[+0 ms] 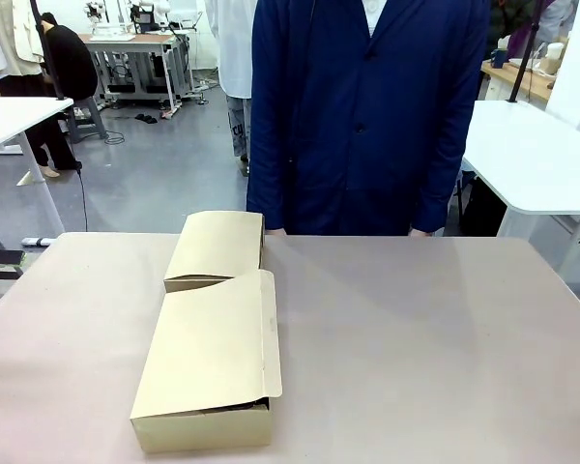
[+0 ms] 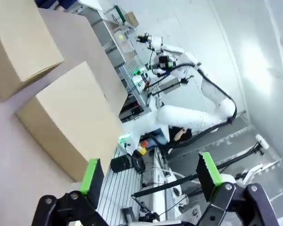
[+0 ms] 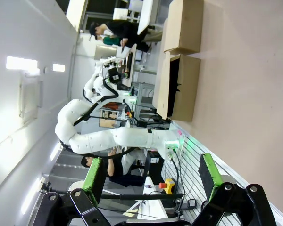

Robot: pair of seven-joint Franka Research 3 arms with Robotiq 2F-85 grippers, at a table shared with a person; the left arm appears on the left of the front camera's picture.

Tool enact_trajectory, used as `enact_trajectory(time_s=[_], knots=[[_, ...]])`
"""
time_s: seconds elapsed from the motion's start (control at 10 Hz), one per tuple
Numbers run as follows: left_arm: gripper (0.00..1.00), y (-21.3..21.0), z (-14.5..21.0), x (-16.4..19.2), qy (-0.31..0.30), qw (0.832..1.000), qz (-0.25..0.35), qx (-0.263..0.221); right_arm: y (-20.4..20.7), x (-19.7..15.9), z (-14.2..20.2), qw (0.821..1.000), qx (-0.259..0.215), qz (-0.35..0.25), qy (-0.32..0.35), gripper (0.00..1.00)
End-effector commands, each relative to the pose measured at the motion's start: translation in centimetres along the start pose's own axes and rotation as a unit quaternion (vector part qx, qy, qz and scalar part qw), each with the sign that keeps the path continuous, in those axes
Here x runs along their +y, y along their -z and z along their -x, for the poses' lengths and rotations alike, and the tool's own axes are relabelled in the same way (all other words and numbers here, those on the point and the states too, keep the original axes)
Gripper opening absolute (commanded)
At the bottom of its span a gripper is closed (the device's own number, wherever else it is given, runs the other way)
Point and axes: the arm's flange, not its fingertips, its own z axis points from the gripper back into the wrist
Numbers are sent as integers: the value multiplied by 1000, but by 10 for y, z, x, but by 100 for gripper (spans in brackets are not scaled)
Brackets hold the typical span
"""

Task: Place items inside the box.
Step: Close the lid of the Mailer Box closest to the robot.

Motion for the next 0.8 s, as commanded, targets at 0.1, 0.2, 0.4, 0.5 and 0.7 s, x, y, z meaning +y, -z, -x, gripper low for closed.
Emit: enact_trajectory(time_s=[0.1, 0.2, 0.4, 0.5, 0.7], knots=[[100, 17, 9, -16, 56, 998, 1, 29, -1, 5, -2, 1000, -4, -6, 3, 100], [100, 17, 9, -16, 56, 998, 1, 29, -1, 5, -2, 1000, -4, -6, 3, 100], [100, 17, 9, -16, 56, 998, 1, 29, -1, 5, -2, 1000, -4, -6, 3, 100], [100, 17, 9, -16, 56, 998, 1, 29, -1, 5, -2, 1000, -4, -6, 3, 100], [100, 17, 9, -16, 56, 998, 1, 29, -1, 5, -2, 1000, -4, -6, 3, 100]])
